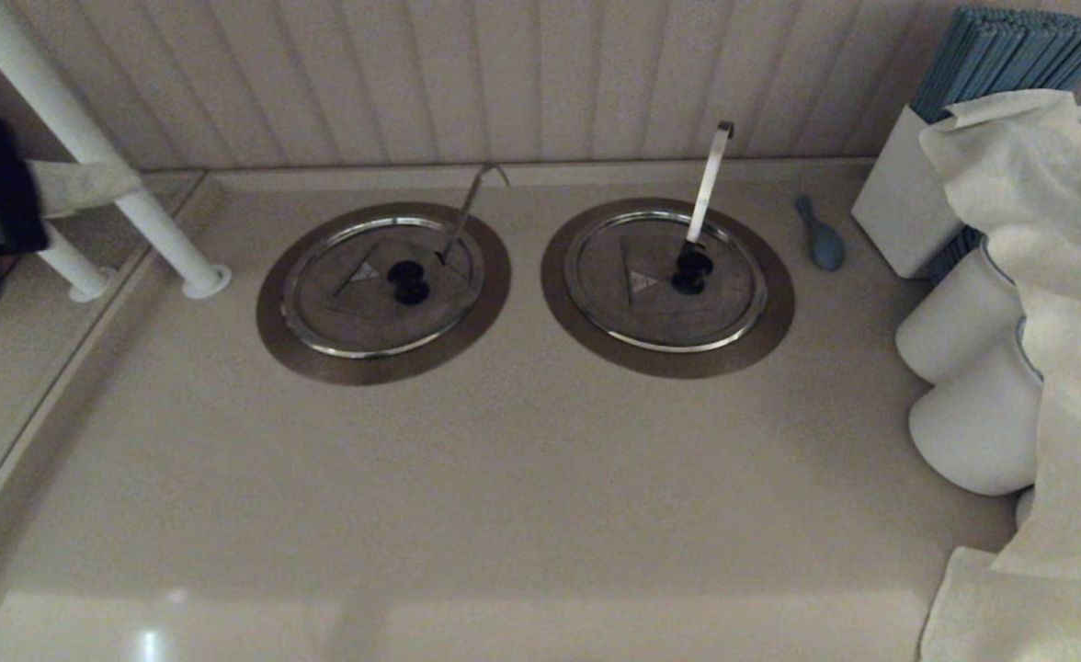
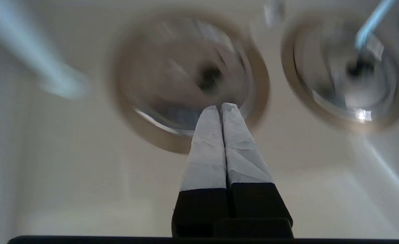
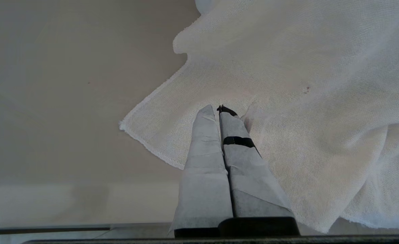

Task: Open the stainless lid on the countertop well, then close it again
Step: Open the lid

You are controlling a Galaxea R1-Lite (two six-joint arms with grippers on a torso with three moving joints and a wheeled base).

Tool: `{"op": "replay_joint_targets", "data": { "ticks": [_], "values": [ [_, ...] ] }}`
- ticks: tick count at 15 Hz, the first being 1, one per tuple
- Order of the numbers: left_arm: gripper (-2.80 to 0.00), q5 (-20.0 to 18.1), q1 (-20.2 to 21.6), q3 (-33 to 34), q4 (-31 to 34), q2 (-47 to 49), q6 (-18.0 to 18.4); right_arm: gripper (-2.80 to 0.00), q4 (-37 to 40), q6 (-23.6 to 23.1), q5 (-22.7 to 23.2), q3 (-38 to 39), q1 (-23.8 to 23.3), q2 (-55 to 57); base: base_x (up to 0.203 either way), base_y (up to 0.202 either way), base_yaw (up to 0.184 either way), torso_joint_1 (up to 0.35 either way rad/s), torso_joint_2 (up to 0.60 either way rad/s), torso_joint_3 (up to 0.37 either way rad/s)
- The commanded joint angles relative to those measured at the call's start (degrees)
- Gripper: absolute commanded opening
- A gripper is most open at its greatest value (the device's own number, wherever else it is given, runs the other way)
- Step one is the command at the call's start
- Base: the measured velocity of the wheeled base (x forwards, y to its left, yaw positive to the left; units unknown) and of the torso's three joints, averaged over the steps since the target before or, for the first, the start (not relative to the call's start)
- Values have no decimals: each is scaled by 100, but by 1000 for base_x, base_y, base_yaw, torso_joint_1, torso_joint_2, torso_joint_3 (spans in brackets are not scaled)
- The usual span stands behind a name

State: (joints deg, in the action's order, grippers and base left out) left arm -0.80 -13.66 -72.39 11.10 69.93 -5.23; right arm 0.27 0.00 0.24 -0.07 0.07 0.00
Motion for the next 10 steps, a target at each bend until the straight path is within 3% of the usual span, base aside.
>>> {"op": "replay_joint_targets", "data": {
  "ticks": [1,3,4,6,7,8,10],
  "values": [
    [-280,53,-338,-342,-4,1345,-67,-280,0,0,2,-1,-7,0,0,0,0,0,0,0],
    [-280,126,-494,-370,-497,2126,-154,-280,0,0,2,-1,1,0,0,0,0,0,0,0],
    [-280,146,-542,-174,-1182,2376,-171,-280,0,0,2,-1,1,9,0,0,0,0,0,0],
    [-280,308,-689,691,-3462,2780,-163,-280,0,0,2,-1,-1,3,0,0,0,0,0,0],
    [-280,682,-804,978,-4256,2936,-144,-280,0,0,2,0,1,0,0,0,0,0,0,0],
    [-280,1259,-942,1114,-4640,3029,-128,-280,0,0,2,-1,1,3,0,0,0,0,0,0],
    [-280,1461,-1045,1401,-4705,3017,-79,-280,0,0,2,4,1,0,0,0,0,0,0,0]
  ]
}}
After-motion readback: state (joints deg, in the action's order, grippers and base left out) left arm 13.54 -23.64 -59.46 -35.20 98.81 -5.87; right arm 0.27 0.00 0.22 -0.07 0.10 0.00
